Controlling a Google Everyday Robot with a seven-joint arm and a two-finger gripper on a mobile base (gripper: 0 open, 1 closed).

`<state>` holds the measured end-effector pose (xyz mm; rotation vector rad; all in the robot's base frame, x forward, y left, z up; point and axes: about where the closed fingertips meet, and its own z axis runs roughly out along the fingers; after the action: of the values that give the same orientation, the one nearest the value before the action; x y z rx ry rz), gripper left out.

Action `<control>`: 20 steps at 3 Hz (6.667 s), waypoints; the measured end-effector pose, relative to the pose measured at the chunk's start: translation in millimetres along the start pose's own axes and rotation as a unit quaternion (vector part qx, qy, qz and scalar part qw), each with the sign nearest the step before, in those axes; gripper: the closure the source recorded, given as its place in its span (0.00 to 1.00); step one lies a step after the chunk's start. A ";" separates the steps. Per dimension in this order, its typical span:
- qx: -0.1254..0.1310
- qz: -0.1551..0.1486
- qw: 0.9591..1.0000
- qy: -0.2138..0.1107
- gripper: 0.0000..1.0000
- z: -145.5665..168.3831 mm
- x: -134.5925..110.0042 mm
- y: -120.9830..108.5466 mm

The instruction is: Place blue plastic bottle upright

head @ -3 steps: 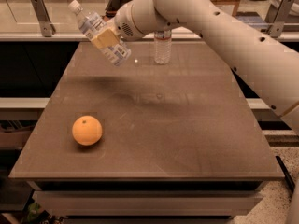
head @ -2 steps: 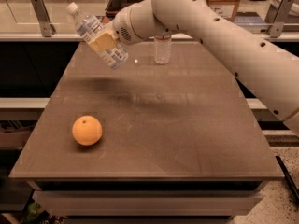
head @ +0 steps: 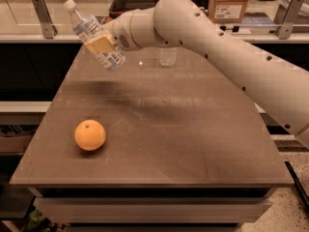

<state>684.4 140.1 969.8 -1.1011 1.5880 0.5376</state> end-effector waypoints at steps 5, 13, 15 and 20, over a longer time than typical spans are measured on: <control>0.050 0.029 0.986 -0.155 1.00 2.5 33.0 -0.9; 0.085 0.078 0.979 -0.168 1.00 6.8 62.7 0.2; 0.086 0.087 0.978 -0.166 1.00 10.3 67.1 -0.6; 0.087 0.100 0.978 -0.161 0.00 15.1 76.6 -1.4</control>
Offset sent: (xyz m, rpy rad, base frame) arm 0.0169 -0.0076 -0.0170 0.2498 -0.0985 -0.0028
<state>693.9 122.9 894.2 -0.6868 1.4349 0.6612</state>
